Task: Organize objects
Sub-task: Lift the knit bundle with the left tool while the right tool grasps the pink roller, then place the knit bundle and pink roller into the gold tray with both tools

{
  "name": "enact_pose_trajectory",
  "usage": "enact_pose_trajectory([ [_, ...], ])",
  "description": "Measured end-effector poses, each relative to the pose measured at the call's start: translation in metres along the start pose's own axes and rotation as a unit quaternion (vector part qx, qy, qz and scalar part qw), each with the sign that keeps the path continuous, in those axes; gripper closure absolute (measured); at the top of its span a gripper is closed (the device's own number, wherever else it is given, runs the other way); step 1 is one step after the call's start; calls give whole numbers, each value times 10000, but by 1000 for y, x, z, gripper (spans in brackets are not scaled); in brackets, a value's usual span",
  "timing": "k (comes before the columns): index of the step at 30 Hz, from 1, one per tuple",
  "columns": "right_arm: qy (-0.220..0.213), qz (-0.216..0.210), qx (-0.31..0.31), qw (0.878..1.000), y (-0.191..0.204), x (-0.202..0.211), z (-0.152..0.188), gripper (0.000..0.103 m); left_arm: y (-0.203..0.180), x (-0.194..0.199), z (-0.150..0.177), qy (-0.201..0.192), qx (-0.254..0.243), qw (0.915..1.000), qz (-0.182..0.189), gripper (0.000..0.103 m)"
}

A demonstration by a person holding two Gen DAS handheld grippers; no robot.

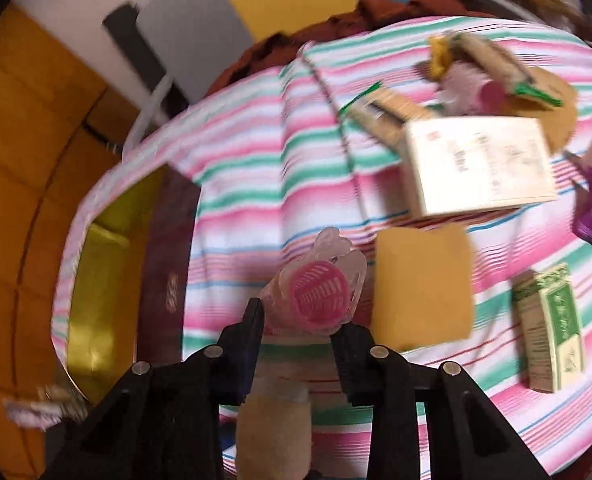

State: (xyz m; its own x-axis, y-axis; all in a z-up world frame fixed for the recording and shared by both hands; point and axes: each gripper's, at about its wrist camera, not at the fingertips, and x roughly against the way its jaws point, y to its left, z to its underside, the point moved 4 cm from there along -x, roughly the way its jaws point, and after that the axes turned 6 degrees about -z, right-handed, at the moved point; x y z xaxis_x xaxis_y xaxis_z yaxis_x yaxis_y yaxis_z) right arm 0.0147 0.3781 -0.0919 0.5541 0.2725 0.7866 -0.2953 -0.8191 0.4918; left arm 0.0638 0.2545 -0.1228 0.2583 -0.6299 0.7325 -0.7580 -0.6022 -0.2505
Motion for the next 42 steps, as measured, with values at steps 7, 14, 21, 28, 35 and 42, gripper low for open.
enact_pose_trajectory([
  [7,-402,-77,-49,9992,8,27,-2,70,3,49,-11,-585,-15,9983,16,51],
  [14,-252,-503,239,9981,55,23,6,70,68,111,-3,-1001,696,9910,-557,51],
  [21,262,-866,962,9912,134,-14,22,70,160,142,16,-853,1544,9737,-1446,51],
  [28,962,-880,1447,9809,194,-79,48,69,231,151,42,-465,2223,9489,-2192,51],
  [35,1056,-1198,1553,9749,231,-100,65,38,258,163,44,-419,2456,9303,-2693,39],
  [42,422,-1085,1835,9761,235,-62,67,26,262,198,35,-1136,2649,9129,-2891,22],
])
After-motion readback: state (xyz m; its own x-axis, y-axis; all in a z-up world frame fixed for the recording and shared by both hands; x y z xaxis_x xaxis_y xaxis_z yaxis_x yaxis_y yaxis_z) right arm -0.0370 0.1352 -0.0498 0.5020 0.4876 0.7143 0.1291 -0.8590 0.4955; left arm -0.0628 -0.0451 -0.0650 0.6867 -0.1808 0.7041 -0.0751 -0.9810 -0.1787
